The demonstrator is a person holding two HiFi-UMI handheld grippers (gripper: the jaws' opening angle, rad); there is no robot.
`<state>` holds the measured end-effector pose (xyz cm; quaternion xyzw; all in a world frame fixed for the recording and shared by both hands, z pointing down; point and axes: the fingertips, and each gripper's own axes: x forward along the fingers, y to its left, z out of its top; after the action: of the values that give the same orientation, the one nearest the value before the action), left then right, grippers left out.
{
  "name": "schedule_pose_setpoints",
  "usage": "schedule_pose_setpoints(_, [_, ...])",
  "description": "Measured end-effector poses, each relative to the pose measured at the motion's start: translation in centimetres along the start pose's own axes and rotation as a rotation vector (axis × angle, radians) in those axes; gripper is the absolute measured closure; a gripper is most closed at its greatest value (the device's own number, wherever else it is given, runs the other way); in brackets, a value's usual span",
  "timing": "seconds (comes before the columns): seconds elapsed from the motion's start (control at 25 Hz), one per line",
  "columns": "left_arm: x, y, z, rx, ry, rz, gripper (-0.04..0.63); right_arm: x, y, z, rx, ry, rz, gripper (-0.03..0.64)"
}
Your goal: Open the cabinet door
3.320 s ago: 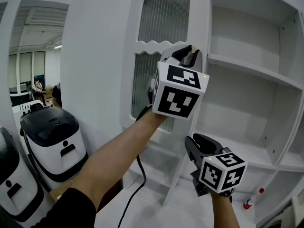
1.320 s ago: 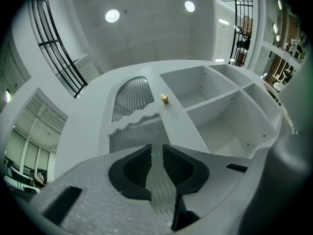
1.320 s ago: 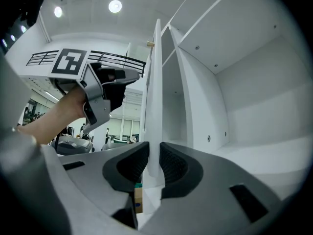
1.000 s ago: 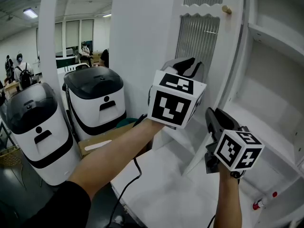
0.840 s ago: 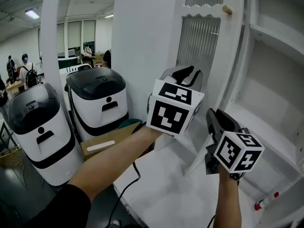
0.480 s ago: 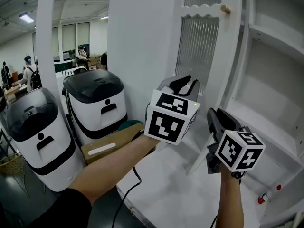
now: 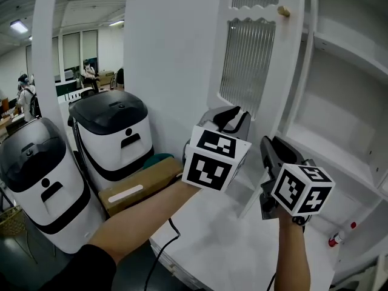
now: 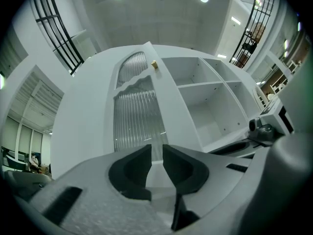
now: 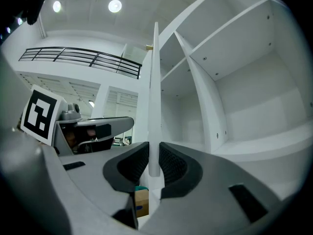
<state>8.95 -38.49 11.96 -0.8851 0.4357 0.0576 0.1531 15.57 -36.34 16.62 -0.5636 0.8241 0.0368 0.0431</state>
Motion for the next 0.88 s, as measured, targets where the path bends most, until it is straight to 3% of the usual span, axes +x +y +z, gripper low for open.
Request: schedule_pose_setpoints(0.88, [-3.9, 1.6, -1.3, -0.007, 0.027, -0.040, 0.549, -0.6, 4.9, 0.2, -0.013, 0.003, -0.052, 0.549])
